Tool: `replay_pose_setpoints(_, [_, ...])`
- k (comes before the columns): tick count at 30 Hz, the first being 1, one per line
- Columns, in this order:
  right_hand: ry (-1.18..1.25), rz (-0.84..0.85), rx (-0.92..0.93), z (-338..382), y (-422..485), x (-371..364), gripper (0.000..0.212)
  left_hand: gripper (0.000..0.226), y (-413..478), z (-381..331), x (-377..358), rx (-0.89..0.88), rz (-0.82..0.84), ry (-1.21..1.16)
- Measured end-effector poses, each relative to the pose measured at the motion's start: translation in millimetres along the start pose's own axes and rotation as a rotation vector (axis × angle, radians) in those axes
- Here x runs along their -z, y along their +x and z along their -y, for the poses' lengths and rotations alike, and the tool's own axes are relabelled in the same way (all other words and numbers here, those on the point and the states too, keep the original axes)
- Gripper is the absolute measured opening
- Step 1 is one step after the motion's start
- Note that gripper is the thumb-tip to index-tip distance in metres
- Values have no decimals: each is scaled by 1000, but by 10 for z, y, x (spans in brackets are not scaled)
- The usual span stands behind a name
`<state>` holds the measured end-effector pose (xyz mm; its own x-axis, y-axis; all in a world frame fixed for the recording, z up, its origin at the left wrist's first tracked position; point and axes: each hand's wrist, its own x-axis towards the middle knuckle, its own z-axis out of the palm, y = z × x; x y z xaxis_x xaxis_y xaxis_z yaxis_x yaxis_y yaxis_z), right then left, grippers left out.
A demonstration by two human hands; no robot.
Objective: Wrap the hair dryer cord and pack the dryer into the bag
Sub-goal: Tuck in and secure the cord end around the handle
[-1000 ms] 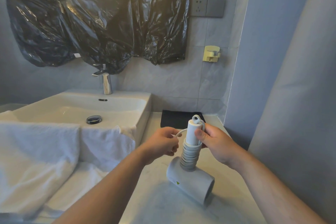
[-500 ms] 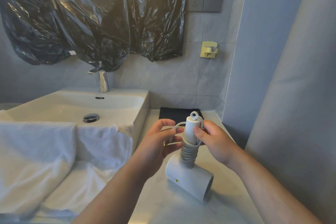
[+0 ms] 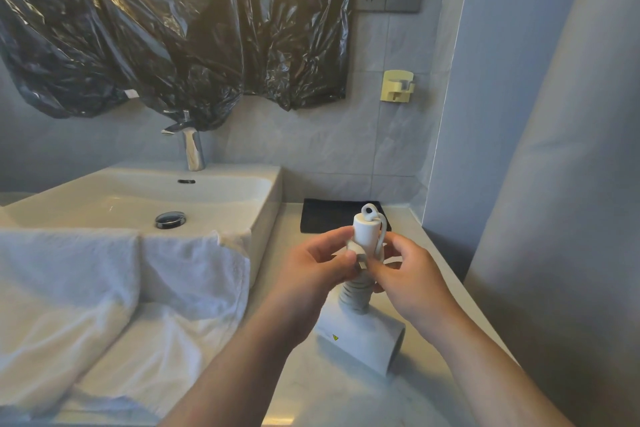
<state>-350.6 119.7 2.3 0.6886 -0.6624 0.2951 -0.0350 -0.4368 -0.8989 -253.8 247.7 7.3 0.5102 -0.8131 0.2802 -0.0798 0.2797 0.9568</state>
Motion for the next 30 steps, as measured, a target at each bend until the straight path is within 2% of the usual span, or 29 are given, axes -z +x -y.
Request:
replay_pose_setpoints(2, [52,-23,-17,-21,-19,-4,44,38,12,18,-13,-15,-49,66])
replay_pose_setpoints(5, [95,-36,10,-48,-52,3,20,33,27,34,-59,-51,-166,139])
replay_pose_setpoints(7, [171,-13,8,-48,-75,39,6,38,46,83,-56,-10,-226,122])
replay_pose_setpoints(10, [282,51,-14,19,-95,118,21,53,70,122,-38,25,-242,102])
replay_pose_setpoints(12, [219,74,-25,85,-72,168,36,62,70,142,-37,43,-244,98])
replay_pose_setpoints(14, [115,84,-30,159,-24,211,41,63,64,169,-52,61,-242,93])
replay_pose_setpoints(18, [-102,188,-45,321,81,295,44,55,47,181,-108,68,-284,63])
replay_pose_setpoints(21, [-224,200,-64,363,98,324,40,43,47,190,-128,30,-273,116])
replay_pose_setpoints(25, [-206,160,-45,349,63,312,25,32,54,253,-118,-39,-303,270])
replay_pose_setpoints(30, [-177,78,-26,269,6,247,28,29,72,268,-122,-63,-323,324])
